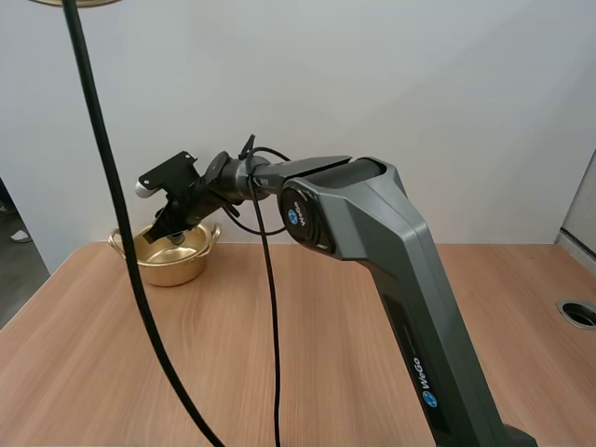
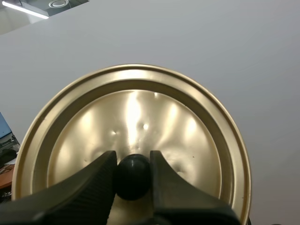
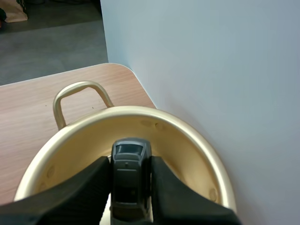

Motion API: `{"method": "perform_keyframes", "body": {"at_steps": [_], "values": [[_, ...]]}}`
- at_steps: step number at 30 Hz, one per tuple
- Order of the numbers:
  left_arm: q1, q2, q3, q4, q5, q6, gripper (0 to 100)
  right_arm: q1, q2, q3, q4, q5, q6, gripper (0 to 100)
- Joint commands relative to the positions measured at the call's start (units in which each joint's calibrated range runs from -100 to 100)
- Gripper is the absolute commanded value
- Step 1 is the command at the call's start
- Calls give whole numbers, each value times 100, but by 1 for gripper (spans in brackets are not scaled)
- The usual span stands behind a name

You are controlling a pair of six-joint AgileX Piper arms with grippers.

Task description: Open the pot, put the car inside, and close it

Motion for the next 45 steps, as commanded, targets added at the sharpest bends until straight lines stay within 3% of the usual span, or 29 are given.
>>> {"method": "perform_keyframes", "body": {"at_steps": [1,9,12,37,39,45], "values": [[2,-1,-4,3,76,2,0,2,1,1,5,-2,-3,0],[2,-1,-4,404,409,2,0,2,1,13,-109,0,-3,1],[2,-1,-4,642,430,-8,0,5,11,13,-109,-97,-3,8],[2,-1,-4,641,561,-117,0,5,348,42,-580,68,152,10],[2,-1,-4,641,561,-117,0,5,345,42,-580,66,152,16],[2,-1,-4,641,545,-117,0,5,345,42,-580,33,152,47]]}}
